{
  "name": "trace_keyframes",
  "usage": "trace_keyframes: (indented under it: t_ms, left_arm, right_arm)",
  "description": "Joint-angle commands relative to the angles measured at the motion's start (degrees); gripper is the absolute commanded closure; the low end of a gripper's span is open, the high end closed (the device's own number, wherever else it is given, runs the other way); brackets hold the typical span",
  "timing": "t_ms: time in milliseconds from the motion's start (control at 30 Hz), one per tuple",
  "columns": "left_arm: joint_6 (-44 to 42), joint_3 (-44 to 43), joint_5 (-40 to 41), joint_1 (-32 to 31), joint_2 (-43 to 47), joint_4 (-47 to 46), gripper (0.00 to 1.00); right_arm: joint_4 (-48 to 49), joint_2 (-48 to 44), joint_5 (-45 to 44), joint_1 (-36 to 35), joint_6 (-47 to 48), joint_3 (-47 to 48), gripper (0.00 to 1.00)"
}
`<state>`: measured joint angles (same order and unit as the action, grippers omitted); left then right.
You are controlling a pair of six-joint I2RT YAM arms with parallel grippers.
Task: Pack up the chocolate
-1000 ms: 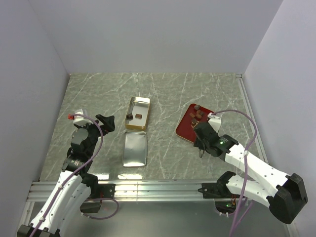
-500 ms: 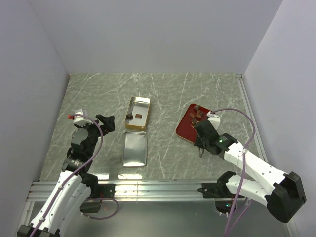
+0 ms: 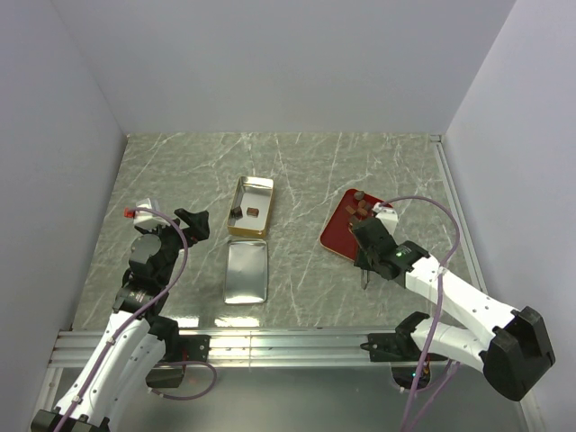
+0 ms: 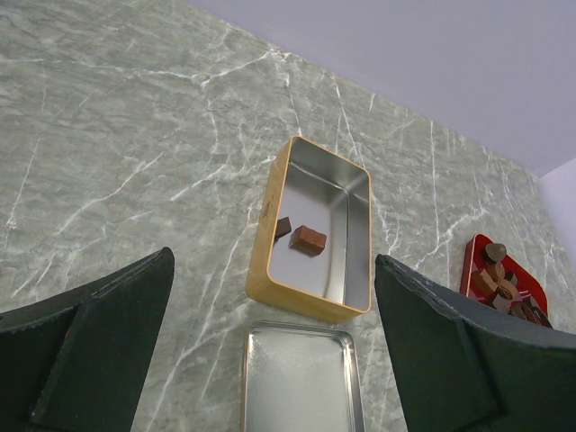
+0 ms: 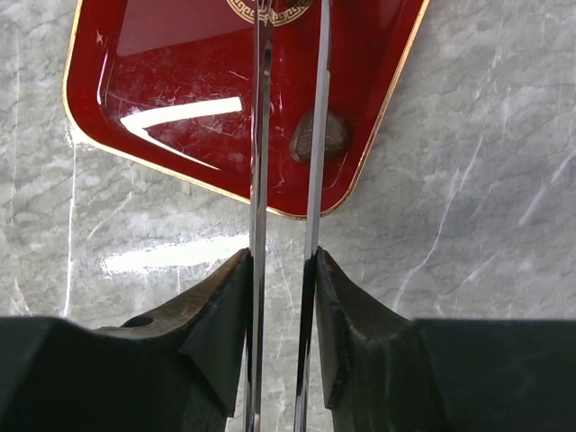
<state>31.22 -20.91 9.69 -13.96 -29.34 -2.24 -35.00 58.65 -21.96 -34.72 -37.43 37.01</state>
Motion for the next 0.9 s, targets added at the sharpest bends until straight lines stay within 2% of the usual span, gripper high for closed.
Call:
trace_keyframes:
  t_ms: [0, 233, 667, 867]
  left_arm:
    - [0.5, -0.5, -1.1, -0.2, 0.5, -1.0, 0.01]
    - [0.5, -0.5, -1.1, -0.1, 0.5, -1.0, 0.01]
    - [0.6, -0.5, -0.7, -0.2, 0.3, -1.1, 0.01]
    - [0.6, -0.5, -0.6, -0.2, 0.3, -1.0, 0.01]
  right_arm:
    - [2.4, -0.6, -0.4, 0.4, 0.6, 0.8, 0.63]
    - [1.8, -2.9, 0.2, 0.4, 0.4, 1.0, 0.68]
    - [-2.7, -10.1, 0.9, -0.2, 0.3, 2.8, 0.70]
    - [-0.6, -11.9, 1.9, -2.1, 0.0, 3.0, 0.71]
